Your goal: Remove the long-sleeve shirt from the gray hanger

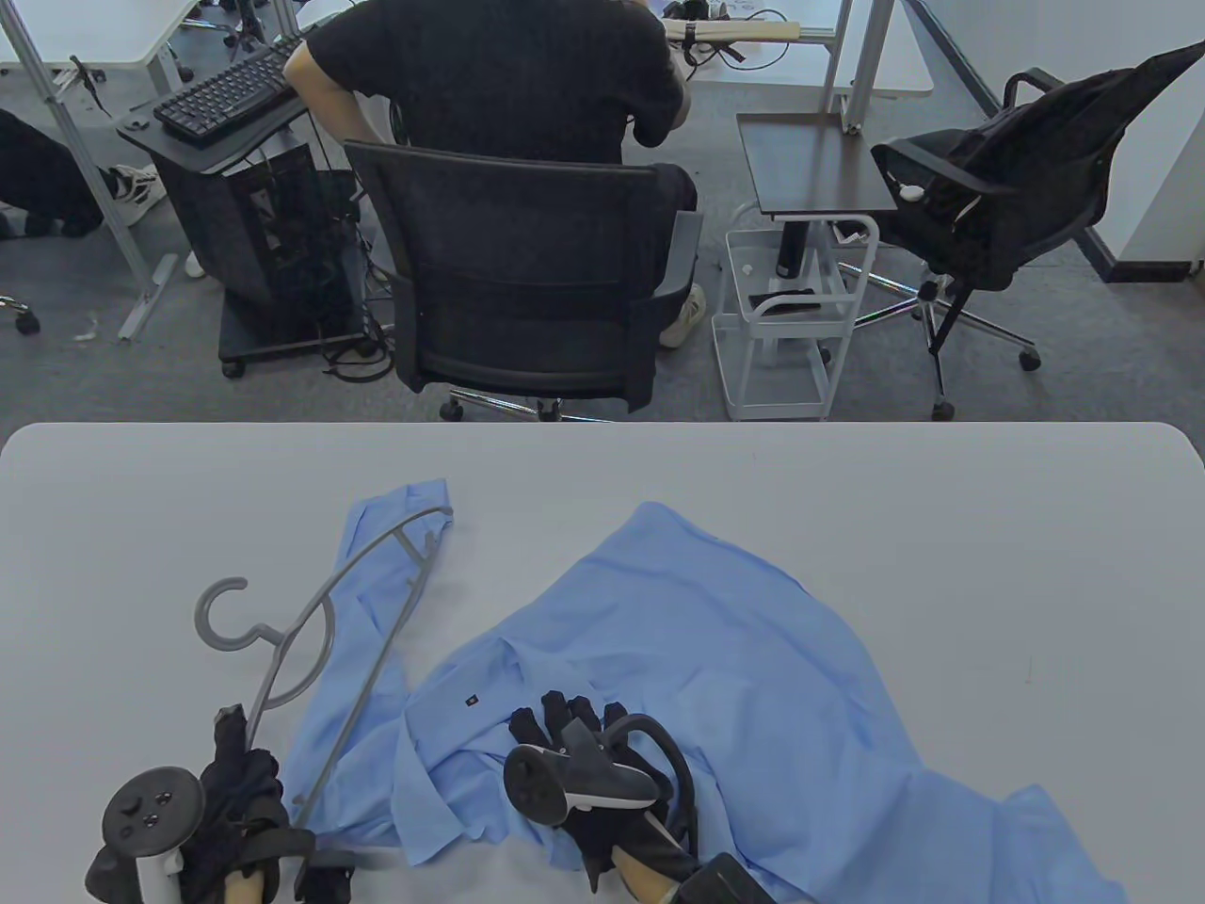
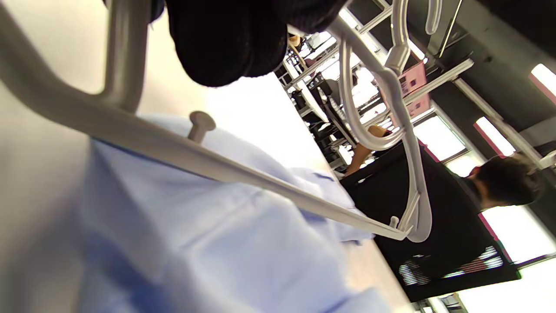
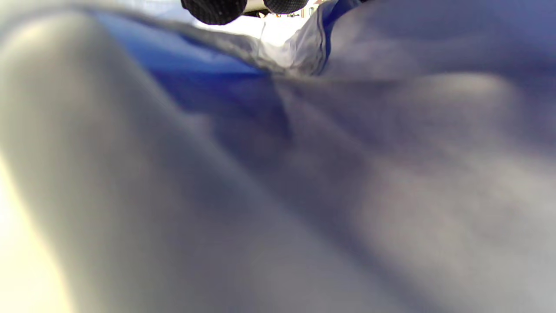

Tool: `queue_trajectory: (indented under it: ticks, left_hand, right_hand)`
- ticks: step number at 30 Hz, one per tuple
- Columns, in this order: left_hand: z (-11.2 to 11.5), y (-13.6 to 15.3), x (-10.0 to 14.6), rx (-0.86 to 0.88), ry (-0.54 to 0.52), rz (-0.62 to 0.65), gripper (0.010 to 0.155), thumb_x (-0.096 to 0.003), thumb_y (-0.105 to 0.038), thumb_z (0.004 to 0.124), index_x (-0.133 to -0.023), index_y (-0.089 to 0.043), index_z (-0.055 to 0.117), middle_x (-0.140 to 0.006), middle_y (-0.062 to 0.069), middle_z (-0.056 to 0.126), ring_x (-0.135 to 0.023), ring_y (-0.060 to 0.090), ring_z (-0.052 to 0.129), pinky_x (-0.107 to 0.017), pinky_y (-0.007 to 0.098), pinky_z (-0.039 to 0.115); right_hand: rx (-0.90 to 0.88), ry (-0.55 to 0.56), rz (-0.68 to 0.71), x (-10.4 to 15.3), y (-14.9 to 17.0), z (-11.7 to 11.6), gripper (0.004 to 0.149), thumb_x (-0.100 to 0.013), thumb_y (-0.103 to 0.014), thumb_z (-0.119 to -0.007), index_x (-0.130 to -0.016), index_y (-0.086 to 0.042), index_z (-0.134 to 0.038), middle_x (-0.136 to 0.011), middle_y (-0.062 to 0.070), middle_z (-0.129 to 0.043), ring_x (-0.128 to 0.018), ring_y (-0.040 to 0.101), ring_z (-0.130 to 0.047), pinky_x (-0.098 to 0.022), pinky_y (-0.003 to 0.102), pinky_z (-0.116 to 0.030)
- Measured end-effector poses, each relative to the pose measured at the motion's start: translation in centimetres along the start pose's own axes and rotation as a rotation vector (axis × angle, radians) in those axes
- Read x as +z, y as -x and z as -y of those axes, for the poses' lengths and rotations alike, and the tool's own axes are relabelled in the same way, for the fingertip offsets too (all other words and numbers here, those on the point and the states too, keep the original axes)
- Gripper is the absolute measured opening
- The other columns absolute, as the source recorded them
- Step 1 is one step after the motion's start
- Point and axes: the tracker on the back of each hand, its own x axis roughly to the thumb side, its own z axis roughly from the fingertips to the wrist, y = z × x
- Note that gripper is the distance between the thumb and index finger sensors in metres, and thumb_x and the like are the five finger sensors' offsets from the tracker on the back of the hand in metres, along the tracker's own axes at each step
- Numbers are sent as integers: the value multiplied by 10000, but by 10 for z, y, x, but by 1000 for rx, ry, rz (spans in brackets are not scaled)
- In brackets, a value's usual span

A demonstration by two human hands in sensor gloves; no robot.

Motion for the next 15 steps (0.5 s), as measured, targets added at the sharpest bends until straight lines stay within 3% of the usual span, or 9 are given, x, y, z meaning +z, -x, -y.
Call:
queue_trajectory:
  ticks: [3,8,13,15]
  left_hand:
    - [3,1,-1,-84,24,-54,570,-592,-260,603,-1133,-268,424,-871,81,764,-694,260,820,-664,560,548]
    - [5,5,-1,-58,63,-98,569,-603,-272,568,-1137,-270,371,-931,125,719,-772,325,801,-674,588,538]
    - [9,8,-2,-82,157,-130,651,-611,-449,575,-1155,-253,278,-1078,237,566,-934,458,664,-702,640,440]
    - [10,7,-2,-110,174,-134,679,-607,-480,575,-1157,-234,261,-1091,249,538,-947,442,645,-709,635,423]
  right_hand:
    - [-29,29,1,2,2,6,614,-685,-354,-587,-1181,-24,-436,-1142,425,-477,-973,623,-623,-588,798,-554]
    - [-49,59,-6,5,5,13,618,-685,-357,-587,-1183,-26,-428,-1145,423,-473,-976,623,-619,-590,800,-550]
    - [-62,76,-13,7,7,16,619,-686,-359,-587,-1184,-27,-427,-1147,421,-471,-977,622,-617,-589,802,-547]
    - [-70,85,-18,8,9,18,619,-686,-359,-587,-1184,-28,-427,-1148,419,-470,-978,623,-614,-590,802,-546]
